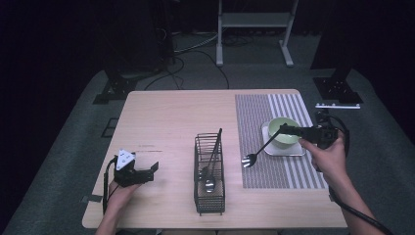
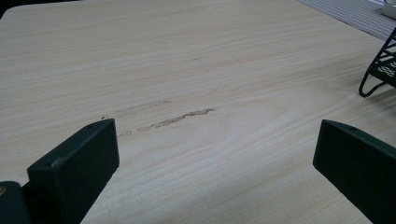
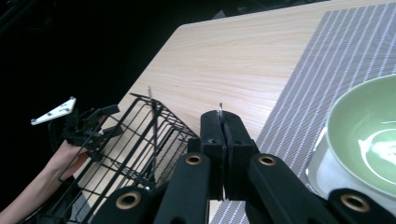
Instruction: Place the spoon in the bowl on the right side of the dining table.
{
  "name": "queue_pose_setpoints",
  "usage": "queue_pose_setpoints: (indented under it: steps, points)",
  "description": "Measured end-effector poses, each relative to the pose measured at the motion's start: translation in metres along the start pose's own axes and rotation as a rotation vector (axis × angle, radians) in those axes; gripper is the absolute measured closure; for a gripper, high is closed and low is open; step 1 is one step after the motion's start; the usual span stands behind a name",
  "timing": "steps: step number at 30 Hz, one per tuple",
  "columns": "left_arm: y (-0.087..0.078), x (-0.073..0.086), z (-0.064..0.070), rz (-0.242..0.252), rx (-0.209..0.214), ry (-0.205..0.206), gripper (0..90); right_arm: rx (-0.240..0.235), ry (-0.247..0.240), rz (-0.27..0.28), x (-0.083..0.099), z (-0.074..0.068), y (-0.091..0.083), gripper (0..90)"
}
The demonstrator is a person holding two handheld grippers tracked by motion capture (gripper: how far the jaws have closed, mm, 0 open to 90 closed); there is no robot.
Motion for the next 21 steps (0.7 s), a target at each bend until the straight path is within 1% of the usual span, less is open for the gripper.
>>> queue_pose_setpoints:
  steps: [2, 4, 7, 11, 21]
  points:
    - [0.000, 0.000, 0.000, 0.000, 0.000, 0.000, 0.0, 0.008, 0.012, 0.000, 0.000, 0.003, 0.001, 88.6]
    - [0.000, 0.000, 0.000, 0.000, 0.000, 0.000, 0.0, 0.020, 0.012, 0.003, -0.001, 0.006, 0.001, 88.6]
    - [0.000, 0.000, 0.000, 0.000, 0.001, 0.000, 0.0, 0.025, 0.020, 0.009, -0.001, 0.008, 0.003, 88.6]
    - [0.000, 0.000, 0.000, 0.000, 0.000, 0.001, 0.0, 0.039, 0.012, 0.010, -0.003, 0.010, 0.005, 88.6]
    - [0.000, 0.000, 0.000, 0.001, 0.000, 0.001, 0.0, 0.084, 0.035, 0.026, -0.007, 0.023, 0.008, 88.6]
Point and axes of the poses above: each handheld gripper's, and its own axes: y roughly forward along the jaws, x roughly out of its underside, z roughly to its right, the point moved 3 cm from there along y, roughly forward along the jaws, and after that the axes turned 2 degrees about z, right-handed, at the moved point
